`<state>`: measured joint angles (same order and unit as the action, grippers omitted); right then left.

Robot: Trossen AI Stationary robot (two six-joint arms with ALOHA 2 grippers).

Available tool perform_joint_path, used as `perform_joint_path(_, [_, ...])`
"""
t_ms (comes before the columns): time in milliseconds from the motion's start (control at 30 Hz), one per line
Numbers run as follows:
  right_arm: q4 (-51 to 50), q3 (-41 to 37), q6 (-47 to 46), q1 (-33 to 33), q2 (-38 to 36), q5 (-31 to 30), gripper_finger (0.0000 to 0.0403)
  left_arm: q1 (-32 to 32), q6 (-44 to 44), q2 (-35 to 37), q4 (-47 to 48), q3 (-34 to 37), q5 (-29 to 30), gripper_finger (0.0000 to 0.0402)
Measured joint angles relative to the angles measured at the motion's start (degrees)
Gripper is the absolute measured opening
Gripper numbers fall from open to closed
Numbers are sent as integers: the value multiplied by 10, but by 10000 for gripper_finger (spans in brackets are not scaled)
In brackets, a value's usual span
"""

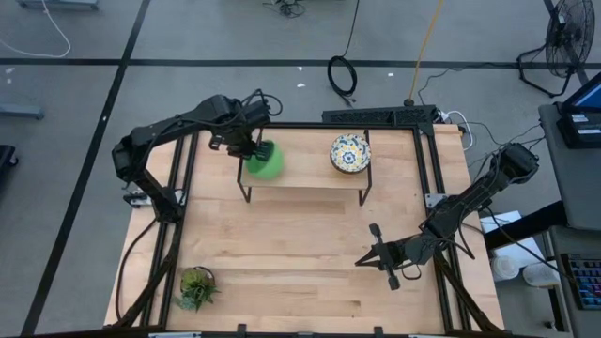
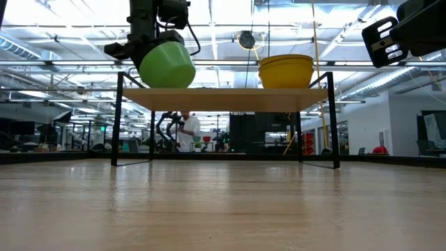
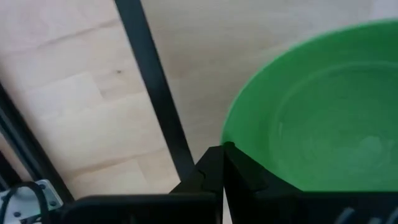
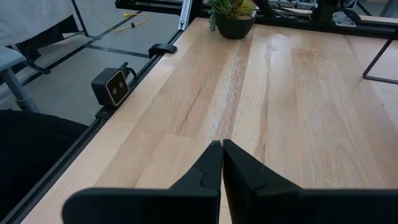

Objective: Pick & Place Mini bowls
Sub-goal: Stack the green bowl on top of the green bowl on the shelf, then return to Home Position

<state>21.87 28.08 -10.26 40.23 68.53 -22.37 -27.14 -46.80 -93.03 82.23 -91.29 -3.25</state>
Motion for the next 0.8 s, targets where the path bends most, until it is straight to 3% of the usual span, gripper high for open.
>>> perform_joint_path(600, [0,0,2,0,0,0,2,2,3,112,-78,0,-7,5])
perform_joint_path(800, [1,0,5,0,0,0,2,10,1,157,-141,-1,36,5])
